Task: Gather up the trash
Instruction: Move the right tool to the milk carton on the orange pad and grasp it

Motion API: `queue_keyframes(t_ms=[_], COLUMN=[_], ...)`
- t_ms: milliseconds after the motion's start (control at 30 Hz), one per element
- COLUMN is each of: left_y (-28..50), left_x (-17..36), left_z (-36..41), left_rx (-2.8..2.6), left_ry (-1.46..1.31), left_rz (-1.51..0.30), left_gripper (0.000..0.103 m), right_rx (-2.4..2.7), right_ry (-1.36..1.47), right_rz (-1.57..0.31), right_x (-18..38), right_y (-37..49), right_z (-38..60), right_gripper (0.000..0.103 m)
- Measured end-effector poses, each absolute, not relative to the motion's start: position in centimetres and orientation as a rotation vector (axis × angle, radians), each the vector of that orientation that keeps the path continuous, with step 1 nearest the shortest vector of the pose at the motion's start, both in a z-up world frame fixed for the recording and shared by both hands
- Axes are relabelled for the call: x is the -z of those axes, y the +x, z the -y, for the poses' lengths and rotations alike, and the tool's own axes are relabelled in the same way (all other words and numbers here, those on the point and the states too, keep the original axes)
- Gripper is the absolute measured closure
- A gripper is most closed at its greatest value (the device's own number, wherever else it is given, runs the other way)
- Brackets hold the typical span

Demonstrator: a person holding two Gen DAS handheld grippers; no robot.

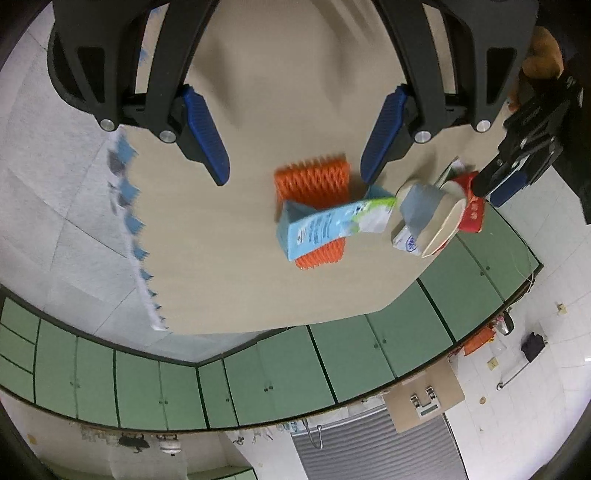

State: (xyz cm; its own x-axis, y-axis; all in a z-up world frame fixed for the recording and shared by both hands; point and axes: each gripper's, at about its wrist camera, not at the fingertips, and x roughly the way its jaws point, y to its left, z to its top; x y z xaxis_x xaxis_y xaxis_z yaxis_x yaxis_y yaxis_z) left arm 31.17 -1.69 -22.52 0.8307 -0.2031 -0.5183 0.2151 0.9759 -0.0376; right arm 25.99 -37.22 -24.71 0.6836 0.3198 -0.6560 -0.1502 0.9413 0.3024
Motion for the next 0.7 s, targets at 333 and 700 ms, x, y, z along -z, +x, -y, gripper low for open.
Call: queue_keyframes(t_ms=[333,700], left_y=[33.1,33.8], left_x=[24.0,24.6], left_z=[0.9,0.9], left_rx=[0.218,0.222], left_ry=[0.021,0.025], left_rz=[-0.57,-0.589], left_gripper=[0.03,0.034], right_rx=[-0.303,-0.392], right_ry=[0.236,0.205], right_rz=[-0.789,-0.791], right_x=[26.1,25.8], right_y=[30.7,29.5], right_z=[35.3,34.0], right_gripper=[0.031,0.031])
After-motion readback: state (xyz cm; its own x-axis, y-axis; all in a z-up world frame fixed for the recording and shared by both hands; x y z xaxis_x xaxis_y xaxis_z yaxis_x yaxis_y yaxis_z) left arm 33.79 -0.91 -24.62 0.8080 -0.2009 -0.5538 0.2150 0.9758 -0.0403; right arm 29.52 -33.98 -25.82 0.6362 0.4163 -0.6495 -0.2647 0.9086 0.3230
